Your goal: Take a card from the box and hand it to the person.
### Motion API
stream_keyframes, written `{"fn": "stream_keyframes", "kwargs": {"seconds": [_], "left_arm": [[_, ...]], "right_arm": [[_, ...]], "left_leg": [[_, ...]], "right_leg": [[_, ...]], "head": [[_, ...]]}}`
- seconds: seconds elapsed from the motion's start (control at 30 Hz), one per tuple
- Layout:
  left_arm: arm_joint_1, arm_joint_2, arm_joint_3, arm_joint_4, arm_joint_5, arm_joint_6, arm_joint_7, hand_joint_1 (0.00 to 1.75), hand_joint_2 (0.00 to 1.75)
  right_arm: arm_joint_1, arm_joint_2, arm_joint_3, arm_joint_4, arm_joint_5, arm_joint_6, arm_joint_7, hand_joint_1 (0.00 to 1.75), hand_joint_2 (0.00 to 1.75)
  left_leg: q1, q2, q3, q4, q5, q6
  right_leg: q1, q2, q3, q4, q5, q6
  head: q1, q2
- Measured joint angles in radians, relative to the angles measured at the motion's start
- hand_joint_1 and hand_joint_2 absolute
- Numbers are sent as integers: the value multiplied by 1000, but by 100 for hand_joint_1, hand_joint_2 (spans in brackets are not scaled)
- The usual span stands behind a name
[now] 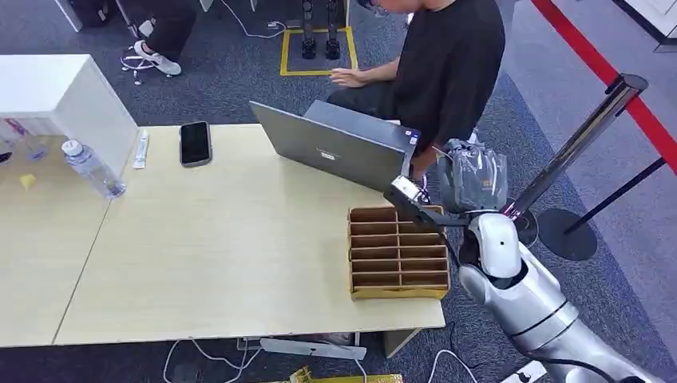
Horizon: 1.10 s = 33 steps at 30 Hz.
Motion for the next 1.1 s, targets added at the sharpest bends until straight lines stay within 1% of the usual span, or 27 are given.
{"fn": "stream_keyframes", "kwargs": {"seconds": [0.27,0.3,0.43,0.47,0.9,0.97,1.1], "left_arm": [[-6,0,-14,0,-12,-8,9,0,175],[-6,0,-15,0,-12,-9,10,0,175],[-9,0,-17,0,-13,-10,10,0,175],[-10,0,-18,0,-13,-11,10,0,175],[-11,0,-35,0,-24,-12,13,0,175],[-11,0,-38,0,-25,-13,13,0,175],[-11,0,-39,0,-26,-12,15,0,175]], "right_arm": [[-16,-3,0,106,-34,-27,-3,148,175],[-16,-3,0,116,-34,-27,-3,150,175],[-17,-3,0,147,-40,-32,-3,147,175],[-17,-3,0,153,-41,-34,-3,148,175],[-14,-10,0,191,-54,-46,3,148,175],[-12,-11,0,196,-54,-46,4,145,175],[-7,-12,0,199,-55,-45,10,148,175]], "left_leg": [[0,0,0,0,0,0],[0,0,0,0,0,0],[0,0,0,0,0,0],[0,0,0,0,0,0],[0,0,0,0,0,0],[0,0,0,1,0,0],[0,0,0,1,0,0]], "right_leg": [[0,0,0,0,0,0],[0,0,0,0,0,0],[0,0,0,0,0,0],[0,0,0,0,0,0],[0,0,0,0,0,0],[0,0,0,0,0,0],[0,0,0,0,0,0]], "head": [[0,0],[0,0],[0,0],[0,0],[0,0],[0,0],[0,0]]}}
